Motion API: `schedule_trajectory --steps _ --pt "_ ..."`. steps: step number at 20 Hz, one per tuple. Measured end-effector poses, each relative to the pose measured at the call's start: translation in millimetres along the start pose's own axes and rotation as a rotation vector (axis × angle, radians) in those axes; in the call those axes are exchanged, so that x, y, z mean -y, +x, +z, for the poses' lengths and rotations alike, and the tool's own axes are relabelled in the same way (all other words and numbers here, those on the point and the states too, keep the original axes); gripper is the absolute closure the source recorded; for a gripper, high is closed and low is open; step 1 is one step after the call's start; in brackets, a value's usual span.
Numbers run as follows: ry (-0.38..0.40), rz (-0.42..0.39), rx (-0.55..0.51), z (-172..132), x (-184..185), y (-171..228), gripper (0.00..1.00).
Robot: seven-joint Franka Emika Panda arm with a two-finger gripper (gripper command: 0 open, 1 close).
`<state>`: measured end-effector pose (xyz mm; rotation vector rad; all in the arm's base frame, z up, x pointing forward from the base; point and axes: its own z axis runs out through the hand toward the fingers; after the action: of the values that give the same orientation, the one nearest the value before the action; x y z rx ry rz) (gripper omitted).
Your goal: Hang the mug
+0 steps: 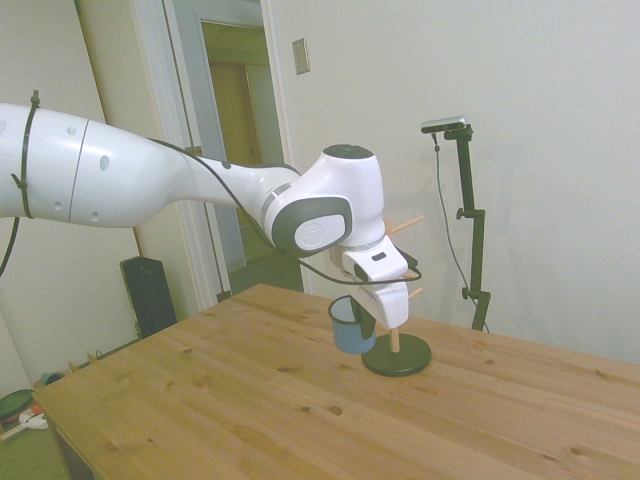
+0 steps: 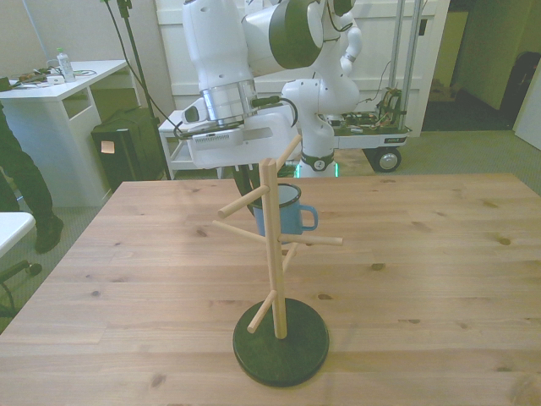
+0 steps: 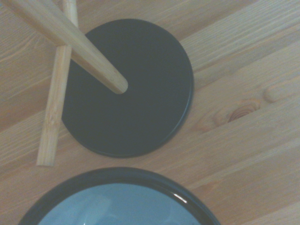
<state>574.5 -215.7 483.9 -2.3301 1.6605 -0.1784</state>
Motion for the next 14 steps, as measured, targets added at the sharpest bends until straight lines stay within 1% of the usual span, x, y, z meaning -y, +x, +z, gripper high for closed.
schedule_trajectory --steps 7,11,14 --pt "0.006 0.015 -0.008 -3 4 4 1.0" --pt "0.009 0.023 -0.016 -7 15 11 1.0" --pt "-0.001 0.026 -0.013 -3 24 17 1.0"
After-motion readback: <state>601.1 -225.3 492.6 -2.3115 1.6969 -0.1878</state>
